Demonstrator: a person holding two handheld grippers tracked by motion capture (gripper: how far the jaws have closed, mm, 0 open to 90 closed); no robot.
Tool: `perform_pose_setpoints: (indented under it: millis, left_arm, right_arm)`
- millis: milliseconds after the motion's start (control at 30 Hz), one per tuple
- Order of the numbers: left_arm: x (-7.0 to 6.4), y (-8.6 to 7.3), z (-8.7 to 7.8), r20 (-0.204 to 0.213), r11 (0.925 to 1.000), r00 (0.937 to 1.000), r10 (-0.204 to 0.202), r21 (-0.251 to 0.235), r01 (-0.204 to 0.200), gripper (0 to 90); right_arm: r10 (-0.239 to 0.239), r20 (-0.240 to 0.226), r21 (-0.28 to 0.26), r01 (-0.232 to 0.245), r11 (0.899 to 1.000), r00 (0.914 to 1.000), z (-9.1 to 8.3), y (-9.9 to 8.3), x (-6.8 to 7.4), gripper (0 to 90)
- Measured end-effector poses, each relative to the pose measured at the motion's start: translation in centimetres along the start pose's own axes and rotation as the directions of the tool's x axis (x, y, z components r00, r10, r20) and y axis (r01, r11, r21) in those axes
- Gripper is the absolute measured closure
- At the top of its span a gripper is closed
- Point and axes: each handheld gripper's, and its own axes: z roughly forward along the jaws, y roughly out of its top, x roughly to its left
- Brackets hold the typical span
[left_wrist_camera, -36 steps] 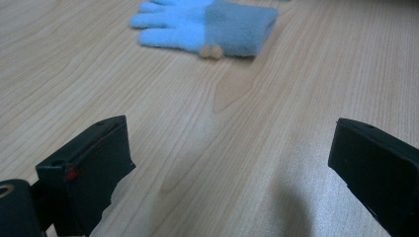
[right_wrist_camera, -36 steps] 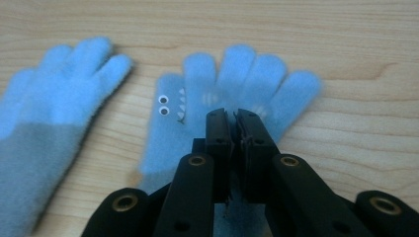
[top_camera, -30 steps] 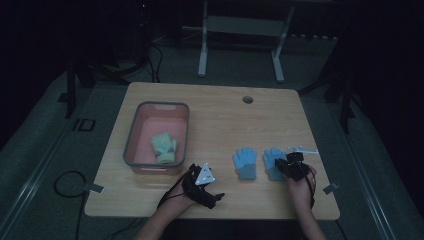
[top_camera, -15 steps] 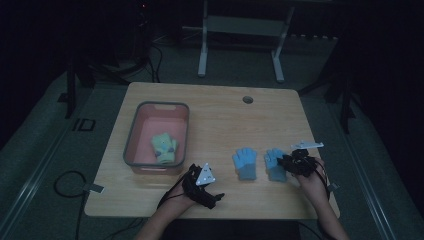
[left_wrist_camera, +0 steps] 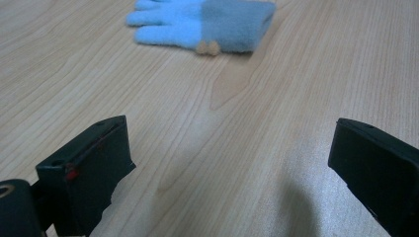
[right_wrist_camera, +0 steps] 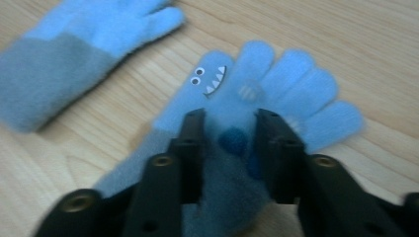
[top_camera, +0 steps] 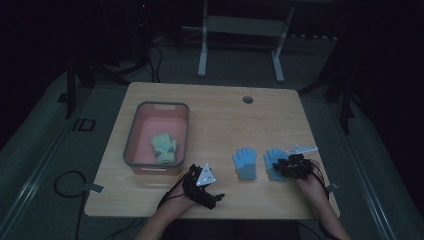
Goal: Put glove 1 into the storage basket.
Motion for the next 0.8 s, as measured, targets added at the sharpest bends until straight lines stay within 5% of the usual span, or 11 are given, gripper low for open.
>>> perform_pose_setpoints:
  millis: [200,367,800]
  left_arm:
    - [0.0,0.0,0.0,0.01,1.0,0.9999,-0.003,-0.004,0.003,3.1]
    - [-0.1,0.1,-0.1,0.01,0.9999,0.9999,0.002,-0.013,-0.001,3.1]
    - [0.0,0.0,0.0,0.014,1.0,0.9999,0.002,-0.005,-0.002,3.1]
  right_arm:
    - [0.032,0.044,0.002,-0.032,0.999,0.9985,0.0,0.1,0.5,84.0]
    - [0.055,0.053,0.005,-0.055,0.998,0.9971,-0.3,0.5,0.6,85.6]
    - [0.033,0.02,-0.127,-0.03,0.991,0.9992,-4.8,5.4,2.2,85.7]
